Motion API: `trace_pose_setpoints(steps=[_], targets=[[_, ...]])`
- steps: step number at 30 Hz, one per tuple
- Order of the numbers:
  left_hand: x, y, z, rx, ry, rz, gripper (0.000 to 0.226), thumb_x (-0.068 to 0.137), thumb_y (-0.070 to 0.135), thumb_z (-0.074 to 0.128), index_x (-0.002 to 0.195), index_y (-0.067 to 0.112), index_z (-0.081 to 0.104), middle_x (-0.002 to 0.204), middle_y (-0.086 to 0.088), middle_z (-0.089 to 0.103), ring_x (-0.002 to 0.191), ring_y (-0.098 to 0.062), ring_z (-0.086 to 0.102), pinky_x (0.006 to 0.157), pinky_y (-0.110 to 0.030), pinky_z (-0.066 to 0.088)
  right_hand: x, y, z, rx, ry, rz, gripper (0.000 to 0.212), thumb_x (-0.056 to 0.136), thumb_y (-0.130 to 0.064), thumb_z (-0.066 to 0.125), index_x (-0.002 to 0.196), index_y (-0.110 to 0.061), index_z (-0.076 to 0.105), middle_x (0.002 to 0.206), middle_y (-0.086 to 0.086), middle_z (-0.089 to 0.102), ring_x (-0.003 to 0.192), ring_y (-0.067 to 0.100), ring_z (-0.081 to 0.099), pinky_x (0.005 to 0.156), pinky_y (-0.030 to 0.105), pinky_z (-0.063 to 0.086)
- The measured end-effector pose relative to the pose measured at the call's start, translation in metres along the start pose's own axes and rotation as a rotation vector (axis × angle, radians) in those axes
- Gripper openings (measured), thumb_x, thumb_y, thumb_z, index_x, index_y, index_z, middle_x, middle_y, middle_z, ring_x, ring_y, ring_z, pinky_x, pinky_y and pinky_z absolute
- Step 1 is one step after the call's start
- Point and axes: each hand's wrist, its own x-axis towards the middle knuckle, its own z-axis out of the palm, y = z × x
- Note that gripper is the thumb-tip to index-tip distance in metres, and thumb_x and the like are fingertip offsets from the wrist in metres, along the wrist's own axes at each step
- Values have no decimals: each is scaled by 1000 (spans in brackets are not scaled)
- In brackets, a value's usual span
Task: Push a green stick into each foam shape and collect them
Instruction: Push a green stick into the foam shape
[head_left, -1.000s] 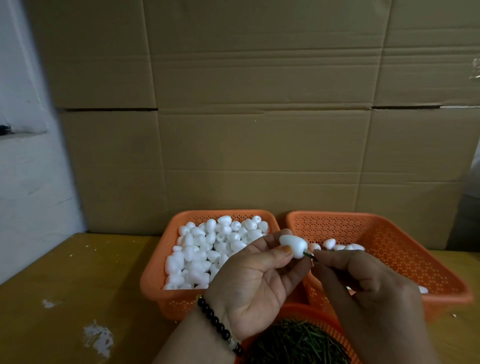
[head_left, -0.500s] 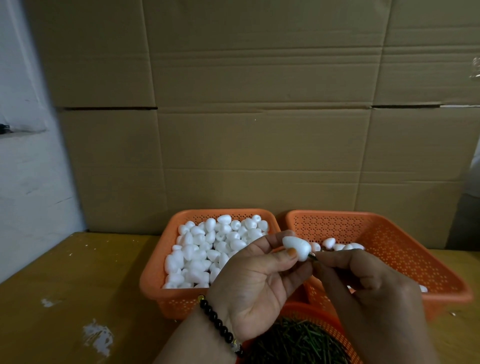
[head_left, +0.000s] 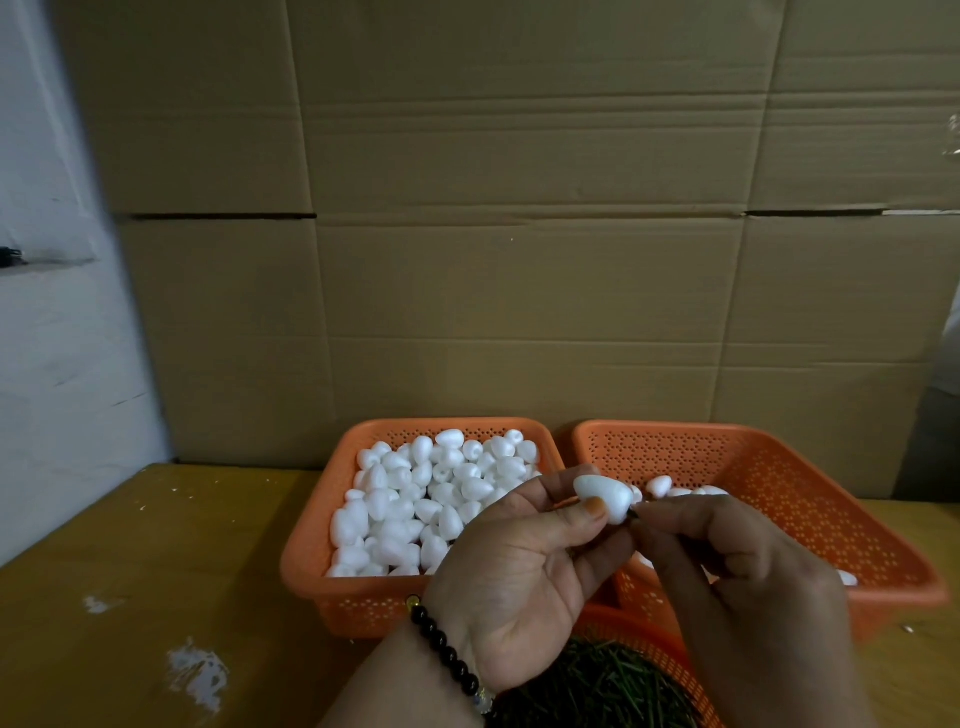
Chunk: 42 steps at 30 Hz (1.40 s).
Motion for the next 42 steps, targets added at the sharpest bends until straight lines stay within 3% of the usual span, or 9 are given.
trace_pose_setpoints(steps=[15,18,20,24,28,31,34,38,42], targets=[[2,-2,-2,11,2,2,34,70,-8,60,103,-1,61,92,-18,70,75,-21,71,64,-29,58,1,1,0,-26,-17,7,7,73,-16,74,78,-20,70,89,-31,55,82,-2,61,73,0,42],[2,-1,-4,-9,-3,-10,29,72,-8,59,100,-1,62,92,-19,69,75,-22,70,63,-29,58,2,-3,-3,1,-54,44,32,71,-10,79,84,-34,64,81,-31,59,81,-5,63,70,7,47],[3,0,-6,-13,-4,-12,28,73,-7,59,100,1,63,93,-19,68,75,-23,70,63,-31,59,1,-4,-3,50,-96,104,52,66,-6,81,94,-42,57,75,-27,65,80,-14,62,68,0,44],[6,3,-13,-26,5,-28,34,77,-3,59,110,5,62,95,-19,68,74,-24,68,65,-32,58,3,-1,-4,63,-144,128,68,61,-1,85,112,-34,54,90,-17,64,83,-9,63,73,-1,43],[6,2,-17,14,7,-63,26,77,5,64,102,9,68,90,-13,68,72,-21,66,65,-32,57,4,-2,-6,30,-186,92,66,61,-8,85,116,-30,56,101,-16,56,88,-3,60,79,12,48],[6,-1,-17,49,-7,-75,22,80,8,63,102,5,64,88,-14,68,73,-22,66,65,-31,56,2,-1,-6,61,-206,93,68,61,-7,85,117,-33,55,103,-14,58,93,-2,59,82,12,47],[5,-3,-15,136,-48,-88,18,80,9,69,95,1,65,95,-18,64,91,-29,61,85,-37,52,3,-2,-5,71,-207,83,63,64,-7,84,116,-32,58,105,-17,59,98,-6,56,82,5,43],[5,-9,-14,232,-38,-89,38,80,17,69,110,-5,58,116,-27,53,106,-36,48,93,-42,46,4,-3,-4,39,-203,39,41,68,-11,84,100,-31,67,96,-21,63,89,-6,59,73,8,46],[5,-7,-14,249,-61,-40,36,76,18,70,104,0,57,108,-23,60,104,-37,53,89,-45,49,3,-2,-4,95,-164,117,31,67,-19,81,89,-36,66,83,-22,66,83,-4,63,69,18,49]])
